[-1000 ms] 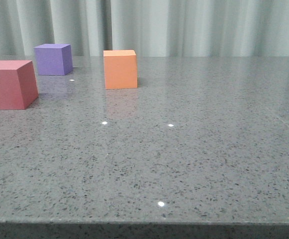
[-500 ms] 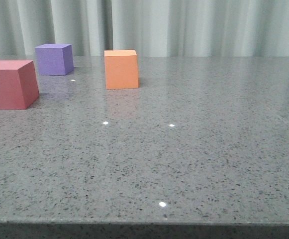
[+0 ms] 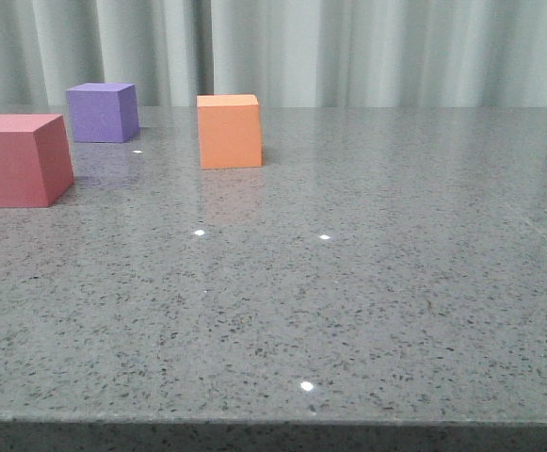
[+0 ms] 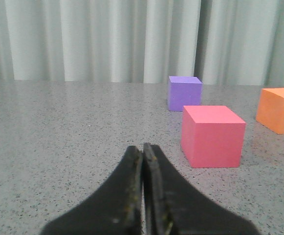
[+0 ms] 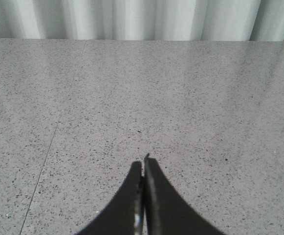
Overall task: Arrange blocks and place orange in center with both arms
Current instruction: 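Open the right gripper and raise it away from the orange cube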
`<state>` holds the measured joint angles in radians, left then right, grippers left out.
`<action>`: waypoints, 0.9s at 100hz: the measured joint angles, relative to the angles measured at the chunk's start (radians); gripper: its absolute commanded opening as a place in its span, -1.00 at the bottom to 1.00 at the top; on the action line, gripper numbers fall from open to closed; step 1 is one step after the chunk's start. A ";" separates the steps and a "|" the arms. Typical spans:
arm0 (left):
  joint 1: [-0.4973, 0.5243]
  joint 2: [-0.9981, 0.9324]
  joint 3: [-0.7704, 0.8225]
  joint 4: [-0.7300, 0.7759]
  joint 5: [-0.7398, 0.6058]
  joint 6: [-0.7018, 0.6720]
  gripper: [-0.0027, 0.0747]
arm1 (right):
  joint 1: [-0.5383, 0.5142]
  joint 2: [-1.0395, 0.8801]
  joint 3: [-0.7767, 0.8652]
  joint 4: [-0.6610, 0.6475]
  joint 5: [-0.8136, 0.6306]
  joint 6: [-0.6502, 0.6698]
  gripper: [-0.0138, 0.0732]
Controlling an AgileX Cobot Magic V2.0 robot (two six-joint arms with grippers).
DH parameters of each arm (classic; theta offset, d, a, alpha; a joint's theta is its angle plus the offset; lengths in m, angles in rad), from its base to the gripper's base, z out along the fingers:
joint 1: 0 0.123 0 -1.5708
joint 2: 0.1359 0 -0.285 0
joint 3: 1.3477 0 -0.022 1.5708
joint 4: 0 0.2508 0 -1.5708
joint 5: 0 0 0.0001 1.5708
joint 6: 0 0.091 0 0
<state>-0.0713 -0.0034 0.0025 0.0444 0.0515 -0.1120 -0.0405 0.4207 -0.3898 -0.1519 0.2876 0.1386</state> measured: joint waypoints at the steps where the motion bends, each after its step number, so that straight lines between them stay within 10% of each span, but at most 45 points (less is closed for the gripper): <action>1: 0.000 0.000 0.000 0.000 0.000 0.000 -0.98 | 0.000 0.000 0.000 0.000 0.000 0.000 -0.84; 58: 0.000 0.000 -0.002 -0.006 -0.088 0.000 -0.98 | 0.000 0.000 0.000 0.000 -0.002 0.000 -0.84; 90: 0.000 0.147 -0.317 -0.085 0.174 0.000 -0.98 | 0.000 0.000 0.000 0.000 -0.002 0.000 -0.84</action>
<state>-0.0713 0.1431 -0.3143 -0.0404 0.2250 -0.1120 -0.0405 0.4207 -0.3899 -0.1519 0.2853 0.1386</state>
